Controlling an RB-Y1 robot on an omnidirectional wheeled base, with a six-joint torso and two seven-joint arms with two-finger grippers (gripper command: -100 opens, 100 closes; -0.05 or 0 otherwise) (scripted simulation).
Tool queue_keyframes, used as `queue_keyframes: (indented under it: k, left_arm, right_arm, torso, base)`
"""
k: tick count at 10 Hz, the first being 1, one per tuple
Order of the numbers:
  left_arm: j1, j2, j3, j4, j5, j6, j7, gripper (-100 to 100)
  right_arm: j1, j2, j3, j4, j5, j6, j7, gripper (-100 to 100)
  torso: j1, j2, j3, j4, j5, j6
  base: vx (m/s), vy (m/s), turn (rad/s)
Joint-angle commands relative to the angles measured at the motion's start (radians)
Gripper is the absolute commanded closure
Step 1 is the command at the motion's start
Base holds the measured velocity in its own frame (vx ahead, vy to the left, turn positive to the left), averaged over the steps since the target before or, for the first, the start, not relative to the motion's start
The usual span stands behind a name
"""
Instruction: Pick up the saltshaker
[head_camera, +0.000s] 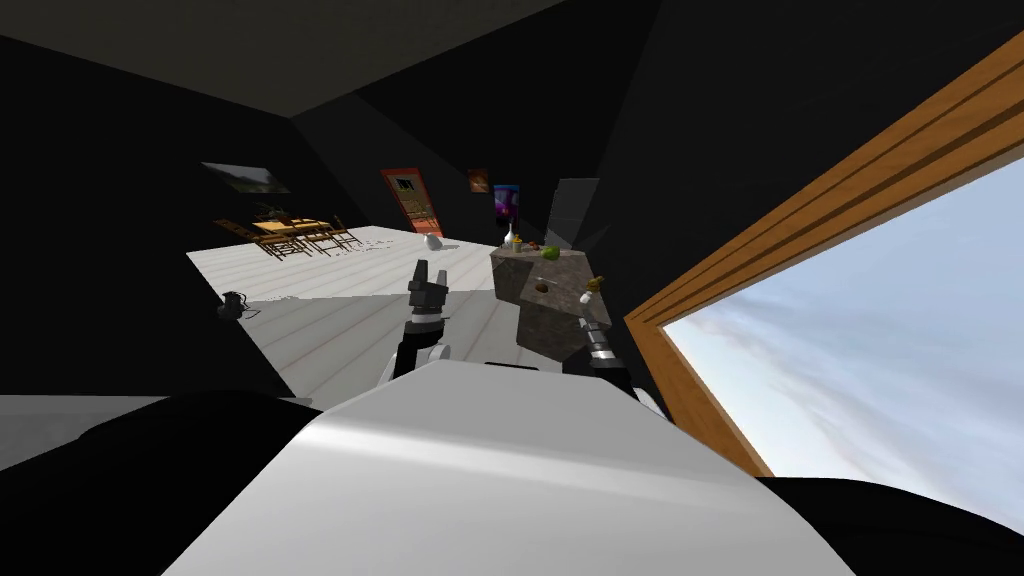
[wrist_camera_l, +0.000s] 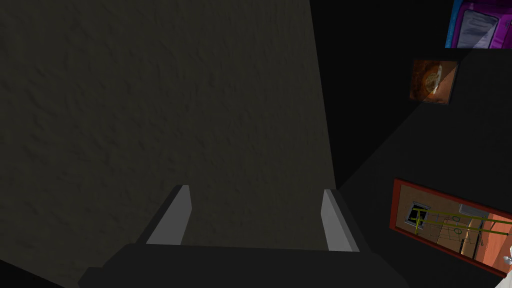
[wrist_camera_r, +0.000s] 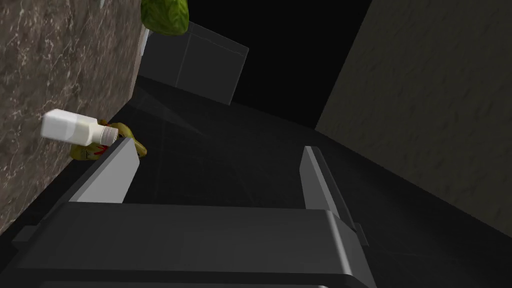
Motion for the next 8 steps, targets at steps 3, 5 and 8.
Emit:
queue_keyframes:
  k: [3, 5, 8]
  left_arm:
    - [0.000, 0.000, 0.000, 0.000, 0.000, 0.000, 0.000, 0]
    - [0.000, 0.000, 0.000, 0.000, 0.000, 0.000, 0.000, 0]
    - [0.000, 0.000, 0.000, 0.000, 0.000, 0.000, 0.000, 0]
  right_arm:
    - [0.053, -0.099, -0.001, 0.063, 0.021, 0.010, 0.000, -100]
    - [0.076, -0.148, -0.001, 0.097, 0.031, 0.014, 0.002, -100]
    - [0.120, -0.233, 0.000, 0.166, 0.050, 0.021, 0.004, -100]
  torso:
    - [0.000, -0.001, -0.001, 0.000, 0.000, 0.000]
    - [0.004, 0.000, 0.000, 0.000, 0.000, 0.000]
    - [0.001, 0.001, 0.000, 0.000, 0.000, 0.000]
  base:
    - [-0.029, 0.091, 0.080]
    - [-0.026, 0.141, 0.097]
    - [-0.047, 0.116, 0.082]
